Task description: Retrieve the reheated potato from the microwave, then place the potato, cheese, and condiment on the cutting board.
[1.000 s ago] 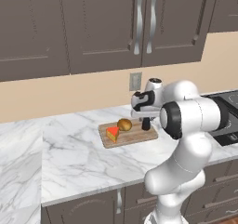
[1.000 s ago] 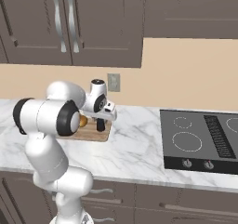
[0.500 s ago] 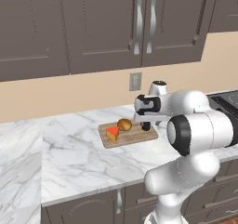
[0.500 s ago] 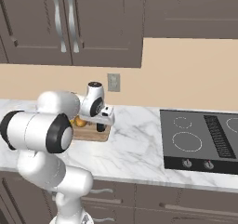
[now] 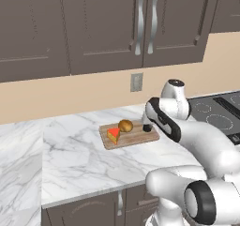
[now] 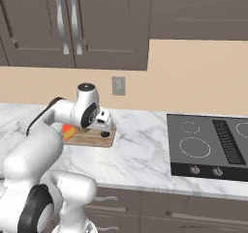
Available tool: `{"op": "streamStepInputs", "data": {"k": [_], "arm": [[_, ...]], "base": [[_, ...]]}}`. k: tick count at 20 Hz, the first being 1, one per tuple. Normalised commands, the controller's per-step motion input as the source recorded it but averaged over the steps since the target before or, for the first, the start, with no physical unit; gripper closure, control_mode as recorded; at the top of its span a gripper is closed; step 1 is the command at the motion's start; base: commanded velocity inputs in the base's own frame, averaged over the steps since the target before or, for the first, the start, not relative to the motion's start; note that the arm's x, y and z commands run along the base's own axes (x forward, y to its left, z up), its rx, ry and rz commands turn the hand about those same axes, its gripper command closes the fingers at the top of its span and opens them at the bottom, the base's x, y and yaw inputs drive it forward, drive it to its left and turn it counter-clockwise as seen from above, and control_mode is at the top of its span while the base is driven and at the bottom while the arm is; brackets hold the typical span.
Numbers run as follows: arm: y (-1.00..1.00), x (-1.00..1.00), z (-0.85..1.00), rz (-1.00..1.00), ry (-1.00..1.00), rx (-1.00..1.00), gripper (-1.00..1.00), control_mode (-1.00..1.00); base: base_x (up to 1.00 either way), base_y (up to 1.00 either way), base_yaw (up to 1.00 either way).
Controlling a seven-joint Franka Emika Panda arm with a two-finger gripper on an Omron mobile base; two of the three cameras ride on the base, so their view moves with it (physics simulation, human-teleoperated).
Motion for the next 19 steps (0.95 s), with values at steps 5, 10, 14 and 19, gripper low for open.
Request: {"op": "streamStepInputs", "data": {"k": [5, 10, 14, 19], "arm": [[0.00, -1.00, 0.99, 0.00, -0.06, 0.00, -1.00, -1.00], [-0.31, -0.89, 0.79, -0.03, -0.01, -0.02, -1.00, -1.00], [-0.63, -0.58, 0.56, -0.15, 0.00, -0.01, -1.00, -1.00], [-0.74, -0.43, 0.41, -0.20, 0.02, 0.00, -1.00, -1.00]], "base": [[0.00, 0.00, 0.00], [0.00, 0.00, 0.00], [0.00, 0.00, 0.00], [0.00, 0.00, 0.00]]}}
